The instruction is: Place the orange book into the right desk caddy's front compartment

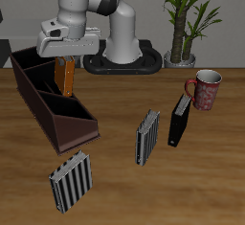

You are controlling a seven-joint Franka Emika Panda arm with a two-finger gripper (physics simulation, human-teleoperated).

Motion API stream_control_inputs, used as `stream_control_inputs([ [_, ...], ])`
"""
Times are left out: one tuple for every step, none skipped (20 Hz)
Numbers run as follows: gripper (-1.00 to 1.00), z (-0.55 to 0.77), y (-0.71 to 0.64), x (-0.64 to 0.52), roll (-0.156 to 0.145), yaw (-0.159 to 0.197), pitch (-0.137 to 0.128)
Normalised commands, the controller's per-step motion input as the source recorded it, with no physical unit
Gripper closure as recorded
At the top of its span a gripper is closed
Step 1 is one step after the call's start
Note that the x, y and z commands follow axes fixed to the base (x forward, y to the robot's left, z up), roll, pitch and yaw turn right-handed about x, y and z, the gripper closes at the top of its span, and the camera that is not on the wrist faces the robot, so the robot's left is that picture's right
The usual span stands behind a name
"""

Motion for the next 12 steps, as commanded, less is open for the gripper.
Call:
stream_control_inputs([
  [1.00,-0.22,-0.14,-0.01,-0.018,-0.048,0.057],
  [1.00,-0.11,-0.03,-0.02,-0.003,-0.032,0.019],
  [1.00,-0.02,0.02,0.00,0.009,0.020,-0.008],
  [1.00,-0.11,-0.05,-0.06,-0.004,0.023,-0.023],
  [1.00,-0.09,-0.04,0.01,0.003,-0.028,0.017],
  [1.00,-0.13,-0.04,-0.01,-0.003,-0.019,0.034],
  [1.00,-0.10,-0.03,0.01,-0.008,0.015,-0.014],
  [1.00,-0.21,-0.10,0.05,-0.013,-0.037,0.043],
  [1.00,-0.15,-0.05,0.06,-0.011,0.007,0.020],
  [1.00,-0.22,-0.08,0.07,-0.032,-0.008,0.021],
  [1.00,0.01,0.00,0.02,0.000,0.000,0.000],
  [1.00,-0.12,-0.03,0.07,0.003,0.011,0.008],
])
